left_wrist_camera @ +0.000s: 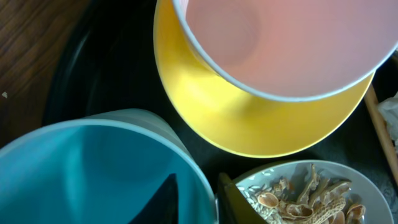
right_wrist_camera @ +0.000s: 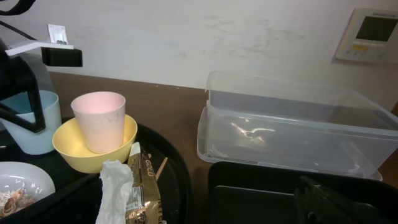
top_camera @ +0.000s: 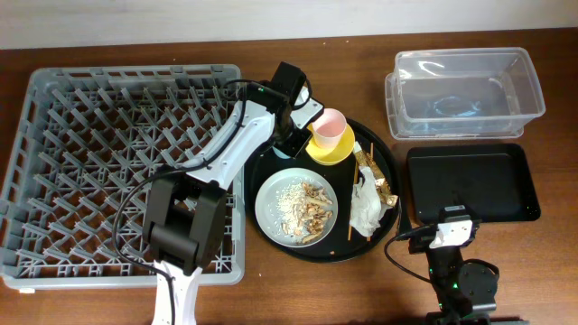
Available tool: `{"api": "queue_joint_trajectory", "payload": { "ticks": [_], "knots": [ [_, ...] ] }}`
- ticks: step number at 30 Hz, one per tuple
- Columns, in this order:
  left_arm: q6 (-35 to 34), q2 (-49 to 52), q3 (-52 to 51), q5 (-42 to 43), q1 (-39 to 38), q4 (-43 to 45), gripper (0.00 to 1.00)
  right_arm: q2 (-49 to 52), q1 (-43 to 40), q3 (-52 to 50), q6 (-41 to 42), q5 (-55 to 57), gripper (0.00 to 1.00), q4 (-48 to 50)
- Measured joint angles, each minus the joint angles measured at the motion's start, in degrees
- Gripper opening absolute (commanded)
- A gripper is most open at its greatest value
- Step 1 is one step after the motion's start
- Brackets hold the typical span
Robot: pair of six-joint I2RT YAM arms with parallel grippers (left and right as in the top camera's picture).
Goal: Sort waste into correct bins and load items into the dishwasher rack
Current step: 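Carry the blue cup to the rack and place it upside down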
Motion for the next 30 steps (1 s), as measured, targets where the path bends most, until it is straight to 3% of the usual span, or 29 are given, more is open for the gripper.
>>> {"api": "queue_joint_trajectory", "payload": {
  "ticks": [5, 17, 25, 30],
  "knots": [
    [0.02, 0.0, 0.0, -0.39, -0.11, 0.79, 0.02, 0.0, 0.0, 0.0, 0.02, 0.0, 0.99, 0.0],
    [-2.27, 0.02, 3.06, -1.44, 0.0, -1.88, 0.01, 0.0, 0.0, 0.0, 0.0, 0.0, 0.99, 0.0],
    [-5.73, 0.37, 19.17, -2.34, 0.17, -12.22, 0.01, 0.0, 0.0, 0.0, 0.04, 0.0, 0.99, 0.0],
    [-14.08, 0.37, 31.1, -2.6, 3.74, -19.21, 0.01, 0.0, 0.0, 0.0, 0.02, 0.0, 0.99, 0.0]
  ]
}}
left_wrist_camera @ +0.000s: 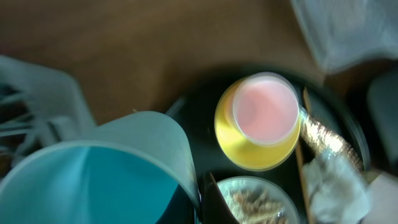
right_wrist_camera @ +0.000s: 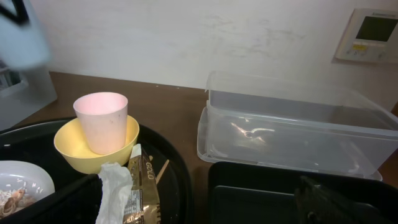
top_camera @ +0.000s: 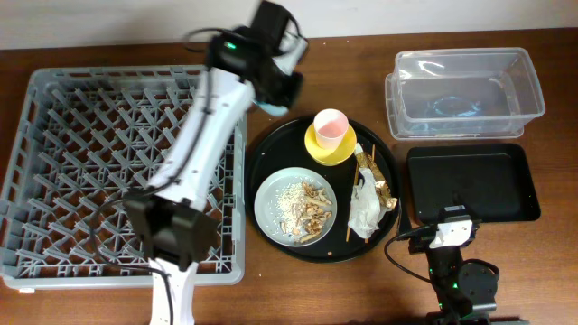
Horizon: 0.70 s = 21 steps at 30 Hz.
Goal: Sort waste into correct bins and load items into the dishwasher rack
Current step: 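Carry the blue cup to the rack and place it upside down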
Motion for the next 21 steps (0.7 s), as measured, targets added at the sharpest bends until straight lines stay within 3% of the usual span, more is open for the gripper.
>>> {"api": "queue_joint_trajectory", "payload": {
  "ticks": [9, 13, 17, 21],
  "knots": [
    [-8.76, 0.02, 4.81, 23.61, 24.96, -0.92, 0.01, 0.0, 0.0, 0.0, -0.02, 0.0, 0.99, 0.0],
    [-9.99, 0.02, 3.41, 29.55, 32.5, -2.67, 0.01, 0.0, 0.0, 0.0, 0.0, 0.0, 0.99, 0.0],
    [-10.27, 0.02, -2.27, 34.99, 38.12, -2.29, 0.01, 0.0, 0.0, 0.0, -0.02, 0.0, 0.99, 0.0],
    [-10.43, 0.02, -12.37, 44.68, 42.36, 4.81, 0.01, 0.0, 0.0, 0.0, 0.0, -0.02, 0.99, 0.0]
  ]
}}
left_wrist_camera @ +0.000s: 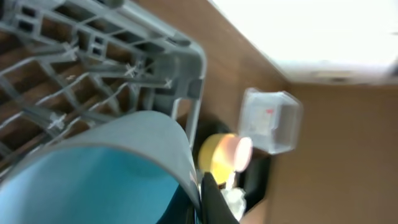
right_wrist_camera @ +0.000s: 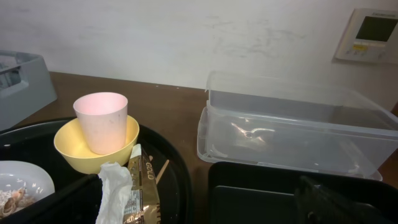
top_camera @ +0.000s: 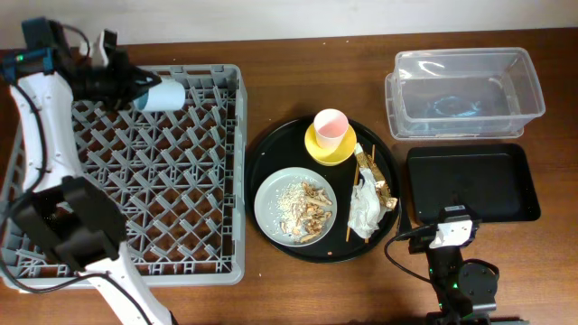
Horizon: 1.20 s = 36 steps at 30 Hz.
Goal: Sort waste into correct bins and load items into the dishwasher rack
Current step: 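Carry the blue cup to the rack and place it upside down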
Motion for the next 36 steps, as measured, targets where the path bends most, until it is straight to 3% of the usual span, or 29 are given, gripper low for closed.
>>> {"api": "queue_joint_trajectory", "payload": {
  "ticks": [3, 9, 18, 27, 36],
  "knots": [
    [0.02, 0.04, -6.6, 6.71, 2.49, 5.92, 0.01, 0.0, 0.0, 0.0, -0.02, 0.02, 0.98, 0.0],
    [0.02, 0.04, -13.25, 11.39, 6.84, 9.81, 0.01, 0.0, 0.0, 0.0, 0.02, 0.02, 0.99, 0.0],
    [0.02, 0.04, -14.23, 11.87, 10.08, 10.86, 0.01, 0.0, 0.0, 0.0, 0.0, 0.02, 0.99, 0.0],
    [0.04, 0.04, -14.32, 8.13, 10.16, 3.41, 0.01, 0.0, 0.0, 0.0, 0.0, 0.02, 0.99, 0.0],
    [-0.13, -0.26, -15.26, 6.73, 10.05, 5.73, 0.02, 0.0, 0.0, 0.0, 0.02, 0.02, 0.99, 0.0]
  ]
}}
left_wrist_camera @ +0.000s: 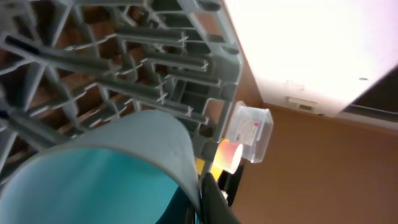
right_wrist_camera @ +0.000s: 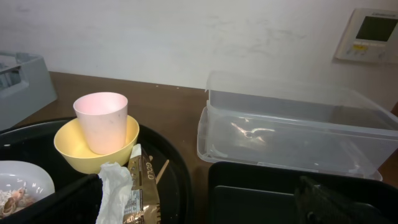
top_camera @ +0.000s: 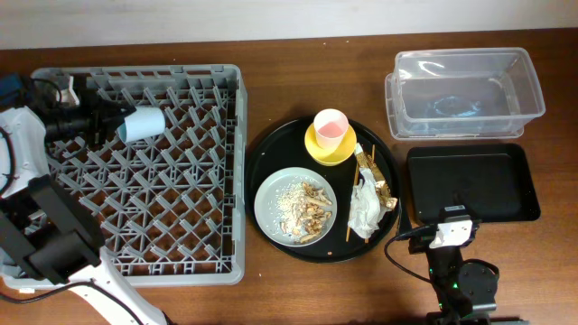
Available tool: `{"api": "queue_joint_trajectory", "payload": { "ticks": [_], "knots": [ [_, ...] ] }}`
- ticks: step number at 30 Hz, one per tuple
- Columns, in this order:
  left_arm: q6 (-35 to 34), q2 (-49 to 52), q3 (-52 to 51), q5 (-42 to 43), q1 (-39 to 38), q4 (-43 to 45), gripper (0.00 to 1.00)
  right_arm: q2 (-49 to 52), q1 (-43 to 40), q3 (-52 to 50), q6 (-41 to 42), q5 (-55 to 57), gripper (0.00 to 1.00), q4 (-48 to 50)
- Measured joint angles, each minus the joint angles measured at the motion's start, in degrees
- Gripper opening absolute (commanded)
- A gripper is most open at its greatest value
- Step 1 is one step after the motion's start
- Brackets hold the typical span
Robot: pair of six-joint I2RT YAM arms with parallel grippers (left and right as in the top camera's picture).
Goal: Sort waste into correct bins and load items into the dishwasher rack
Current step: 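Carry the blue cup to the rack and place it upside down, then move the left gripper back to the pink cup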
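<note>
A light blue cup (top_camera: 146, 124) lies on its side over the upper left part of the grey dishwasher rack (top_camera: 181, 226). My left gripper (top_camera: 122, 125) is shut on the cup's rim. In the left wrist view the blue cup (left_wrist_camera: 93, 174) fills the lower left, with my left gripper (left_wrist_camera: 202, 202) pinching its wall. A pink cup (top_camera: 330, 125) stands in a yellow bowl (top_camera: 330, 150) on the round black tray (top_camera: 262, 162). My right gripper (right_wrist_camera: 326, 199) is a dark shape low over the black rectangular tray (right_wrist_camera: 261, 193); its jaws cannot be made out.
On the round tray are a plate of food scraps (top_camera: 295, 206), a crumpled tissue (top_camera: 366, 208), a gold wrapper (top_camera: 373, 178) and a wooden skewer (top_camera: 350, 221). A clear plastic bin (top_camera: 465, 90) stands at the back right, above the black rectangular tray (top_camera: 471, 182).
My left gripper has moved the blue cup from the rack's back edge a little nearer and lower over the rack's upper left. The right arm has not moved.
My left gripper was around the blue cup beside the yellow bowl on the round tray. Then it held the cup up behind the tray, then over the rack's back edge. Now the cup lies sideways over the rack's upper left, still held.
</note>
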Motion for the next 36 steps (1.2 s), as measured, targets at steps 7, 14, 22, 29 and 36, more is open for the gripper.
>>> {"api": "queue_joint_trajectory", "payload": {
  "ticks": [7, 14, 22, 29, 36],
  "knots": [
    [-0.04, -0.2, -4.66, 7.08, 2.67, 2.95, 0.21, 0.0, 0.0, 0.0, -0.02, 0.0, 0.99, 0.0],
    [-0.26, 0.13, -6.32, -0.2, 6.1, 3.23, 0.33, 0.0, 0.0, 0.0, -0.04, 0.0, 0.99, 0.0],
    [-0.26, 0.17, -1.75, -11.89, 8.07, -0.7, 0.37, 0.0, 0.0, 0.0, -0.02, 0.0, 0.99, 0.0],
    [-0.02, 0.33, 18.27, -31.54, 7.21, -17.09, 0.23, 0.0, 0.0, 0.0, 0.0, 0.0, 0.99, 0.0],
    [8.22, 0.24, 22.53, -34.27, -7.26, -23.06, 0.16, 0.0, 0.0, 0.0, -0.04, 0.0, 0.99, 0.0]
  ]
}}
